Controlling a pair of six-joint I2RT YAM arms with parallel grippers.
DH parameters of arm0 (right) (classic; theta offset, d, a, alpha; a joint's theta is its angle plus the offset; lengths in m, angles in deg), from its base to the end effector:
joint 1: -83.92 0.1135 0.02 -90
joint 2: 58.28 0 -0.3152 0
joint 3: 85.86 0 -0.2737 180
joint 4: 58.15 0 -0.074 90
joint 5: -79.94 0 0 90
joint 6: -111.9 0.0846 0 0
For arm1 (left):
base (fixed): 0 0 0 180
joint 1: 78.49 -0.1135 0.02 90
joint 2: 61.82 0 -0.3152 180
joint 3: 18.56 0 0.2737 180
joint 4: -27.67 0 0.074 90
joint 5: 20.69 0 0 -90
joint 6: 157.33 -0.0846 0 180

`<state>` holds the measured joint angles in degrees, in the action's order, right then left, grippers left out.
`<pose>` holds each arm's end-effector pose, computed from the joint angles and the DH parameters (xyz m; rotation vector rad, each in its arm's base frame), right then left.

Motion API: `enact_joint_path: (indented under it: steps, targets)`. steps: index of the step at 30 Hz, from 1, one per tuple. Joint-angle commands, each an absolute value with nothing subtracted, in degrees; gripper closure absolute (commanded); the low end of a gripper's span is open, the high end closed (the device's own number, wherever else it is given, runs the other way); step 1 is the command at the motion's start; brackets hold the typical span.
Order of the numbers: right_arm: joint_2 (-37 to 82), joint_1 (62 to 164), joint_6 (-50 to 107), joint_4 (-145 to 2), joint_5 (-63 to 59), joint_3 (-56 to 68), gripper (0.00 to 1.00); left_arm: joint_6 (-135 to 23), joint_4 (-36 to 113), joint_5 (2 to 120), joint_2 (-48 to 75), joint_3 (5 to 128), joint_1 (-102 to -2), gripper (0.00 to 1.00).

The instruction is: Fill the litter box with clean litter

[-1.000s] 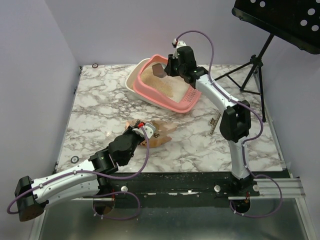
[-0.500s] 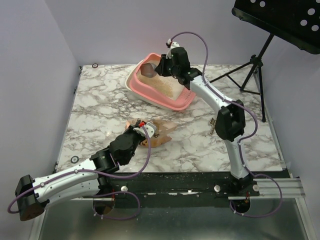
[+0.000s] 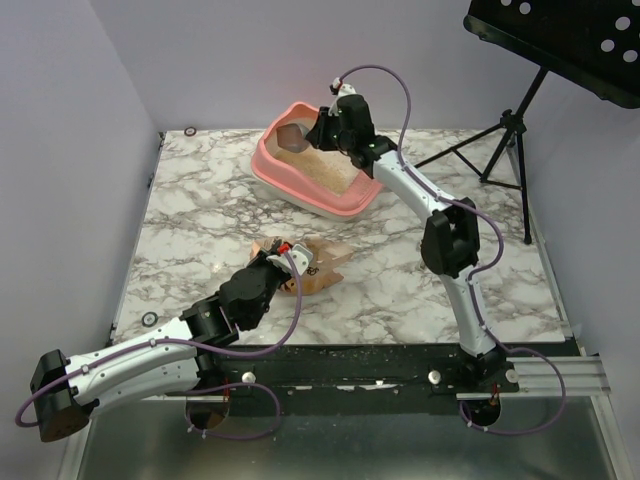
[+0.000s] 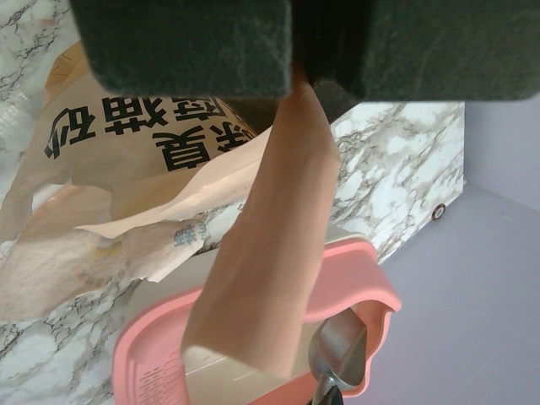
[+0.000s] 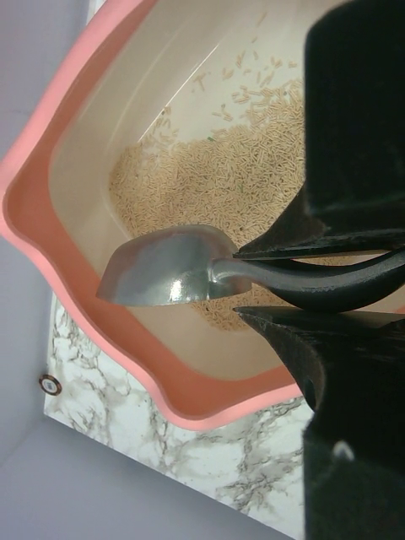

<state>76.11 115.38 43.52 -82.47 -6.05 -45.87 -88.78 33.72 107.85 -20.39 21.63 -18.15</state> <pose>0.5624 0.3510 0.3148 -0.2168 1.9454 0.6884 0.1430 -0.1445 0.2984 0.6739 1.5286 0.0585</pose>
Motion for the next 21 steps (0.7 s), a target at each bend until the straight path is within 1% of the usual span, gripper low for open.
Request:
enact_joint_path:
  steps: [1,12,16,21]
  targets:
    - [73.5,115.7,42.9,-81.2,-7.4,-44.7,0.99,-88.7,33.5,108.4,-20.6,23.3,-18.6,1.0]
    - [56.3,115.7,35.4,-77.8,-18.8,-23.7,0.99,-87.6,33.8,107.5,-21.3,23.9,-18.7,1.0]
    - [48.5,115.7,33.1,-77.3,-20.0,-16.5,0.99,-87.2,34.3,106.8,-21.9,24.1,-18.7,1.0]
    - [35.4,115.7,33.9,-76.5,-19.7,-4.9,0.99,-86.8,36.5,105.3,-21.9,24.9,-18.7,1.0]
